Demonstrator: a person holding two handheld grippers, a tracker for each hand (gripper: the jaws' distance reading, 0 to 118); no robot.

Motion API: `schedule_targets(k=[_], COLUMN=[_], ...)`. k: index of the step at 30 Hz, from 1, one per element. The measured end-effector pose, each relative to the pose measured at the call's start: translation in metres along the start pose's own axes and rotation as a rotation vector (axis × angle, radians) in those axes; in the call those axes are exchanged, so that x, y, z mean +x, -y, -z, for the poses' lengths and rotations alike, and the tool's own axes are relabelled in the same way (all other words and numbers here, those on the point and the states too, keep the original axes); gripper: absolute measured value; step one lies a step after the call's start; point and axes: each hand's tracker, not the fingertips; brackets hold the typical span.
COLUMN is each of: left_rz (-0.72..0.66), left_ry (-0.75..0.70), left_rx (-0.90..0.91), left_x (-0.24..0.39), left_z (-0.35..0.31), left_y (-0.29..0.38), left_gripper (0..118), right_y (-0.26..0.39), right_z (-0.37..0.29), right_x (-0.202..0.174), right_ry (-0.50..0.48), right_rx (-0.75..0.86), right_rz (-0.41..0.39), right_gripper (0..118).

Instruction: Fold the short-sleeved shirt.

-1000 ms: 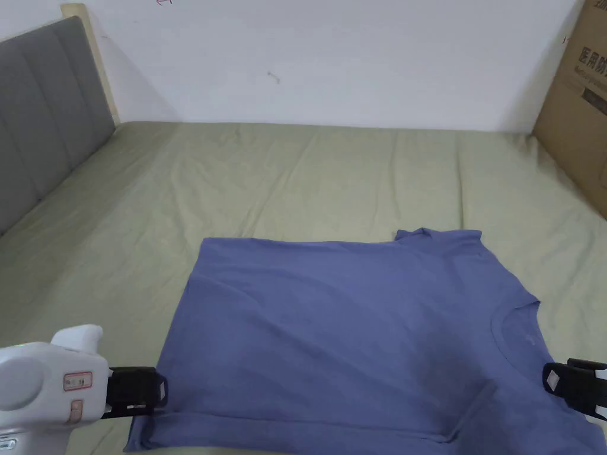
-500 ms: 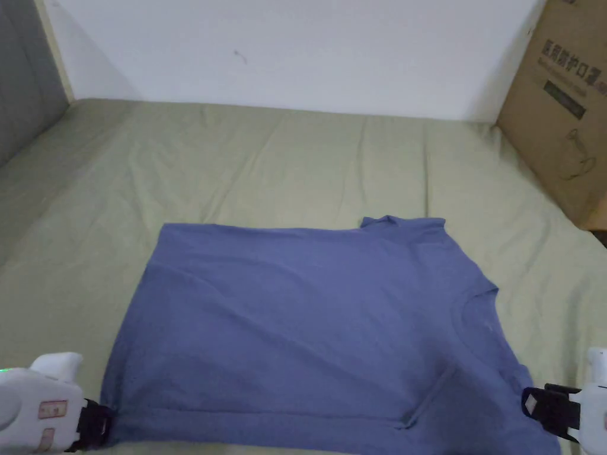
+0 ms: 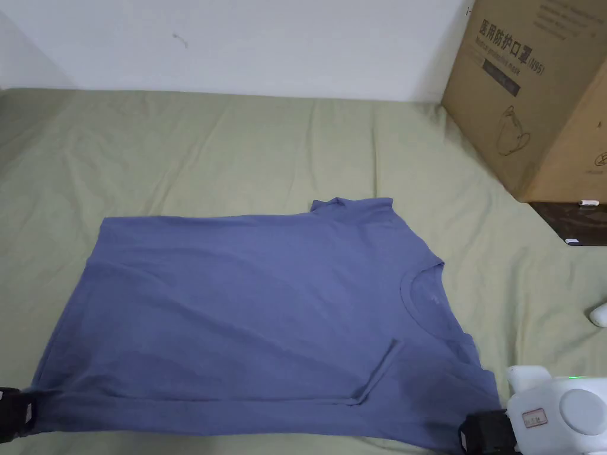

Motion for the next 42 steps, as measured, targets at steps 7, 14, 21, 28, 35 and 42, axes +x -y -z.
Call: schedule_targets(k=[7, 14, 21, 28, 35, 42], left_rz=[-0.052, -0.083, -0.122, -0.19, -0.211, -0.239], left_ry=[0.02, 0.05, 0.077, 0.139, 0.158, 0.145], left_rx=[-0.022, -0.01, 0.035, 0.097, 0.087, 0.052], left_x=[-0.009, -0.015, -0.017, -0.022, -0.031, -0.031], left_z=[0.002, -0.004, -0.014, -0.02, 0.04, 0.107], left_y=[0.006, 0.009, -0.004, -0.049, -0.12, -0.15], left_gripper=[3, 3, 3, 3, 3, 6], right_y=[0.007, 0.017, 0.001, -0.059, -0.155, -0.211], right_z=[-0.012, -0.033, -0.073, -0.098, -0.049, 0.024], right_x=[0.005, 0.014, 0.019, 0.016, 0.01, 0.007], right_ry=[-0.062, -0.139, -0.198, -0.275, -0.246, -0.235], right_rx=[0.041, 0.126, 0.233, 0.299, 0.271, 0.18], right_rz=[-0.006, 0.097, 0.14, 0.238, 0.26, 0.369], right_gripper=[3, 3, 3, 3, 3, 3])
